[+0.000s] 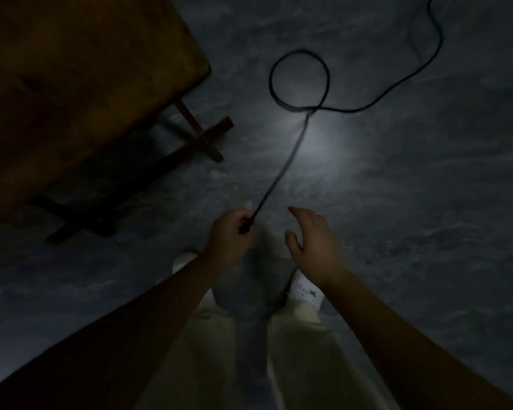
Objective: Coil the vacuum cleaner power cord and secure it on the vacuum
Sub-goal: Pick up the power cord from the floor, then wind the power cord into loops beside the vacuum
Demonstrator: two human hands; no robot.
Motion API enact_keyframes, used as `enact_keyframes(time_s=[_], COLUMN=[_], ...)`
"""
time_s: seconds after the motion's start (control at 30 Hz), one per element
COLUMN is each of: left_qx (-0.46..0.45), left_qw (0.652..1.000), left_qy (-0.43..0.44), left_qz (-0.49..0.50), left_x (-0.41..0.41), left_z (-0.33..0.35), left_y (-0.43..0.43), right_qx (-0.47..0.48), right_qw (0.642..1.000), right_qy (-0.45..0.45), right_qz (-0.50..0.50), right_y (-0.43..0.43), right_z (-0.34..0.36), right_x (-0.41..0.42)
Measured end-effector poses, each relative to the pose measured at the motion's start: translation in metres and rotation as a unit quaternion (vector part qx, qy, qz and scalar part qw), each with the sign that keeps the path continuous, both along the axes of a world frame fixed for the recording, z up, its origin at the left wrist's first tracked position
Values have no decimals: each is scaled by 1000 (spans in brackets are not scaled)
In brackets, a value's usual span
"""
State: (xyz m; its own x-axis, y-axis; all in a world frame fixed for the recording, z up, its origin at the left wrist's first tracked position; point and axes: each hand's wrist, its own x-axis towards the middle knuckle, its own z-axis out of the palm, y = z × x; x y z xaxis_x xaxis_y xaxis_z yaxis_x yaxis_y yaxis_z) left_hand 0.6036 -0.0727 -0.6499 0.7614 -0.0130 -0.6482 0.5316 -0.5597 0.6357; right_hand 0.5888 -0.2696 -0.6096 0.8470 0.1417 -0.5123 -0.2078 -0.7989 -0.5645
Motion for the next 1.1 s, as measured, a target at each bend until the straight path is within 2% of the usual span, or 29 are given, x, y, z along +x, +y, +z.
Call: enact_keyframes(time_s=[0.1,0.27,0.4,0.57,0.73,0.9,1.1], left_qx=[-36,-82,-53,-1,65,98,-18], left_qw=[994,988,984,971,924,883,904], left_qy=[-80,-67,-96,-201,-362,-426,-417], left_qz=[-69,-112,-138,-126,-103,-169,-89], left_x=[10,69,109,122,115,121,164], left_z=[99,270,408,548,647,708,725], left_y=[2,7,7,-2,-23,-44,-65], right_qx=[29,28,54,100,128,134,153], right_qw=[998,989,987,978,965,954,956], right_qy=[-59,-146,-154,-179,-222,-256,-218], right_qz=[-1,4,-8,-26,-51,-75,-124], right_y=[-8,-23,-33,-38,-56,-83,-103], right_z=[75,214,339,475,577,652,657], right_x=[19,65,108,130,132,131,148])
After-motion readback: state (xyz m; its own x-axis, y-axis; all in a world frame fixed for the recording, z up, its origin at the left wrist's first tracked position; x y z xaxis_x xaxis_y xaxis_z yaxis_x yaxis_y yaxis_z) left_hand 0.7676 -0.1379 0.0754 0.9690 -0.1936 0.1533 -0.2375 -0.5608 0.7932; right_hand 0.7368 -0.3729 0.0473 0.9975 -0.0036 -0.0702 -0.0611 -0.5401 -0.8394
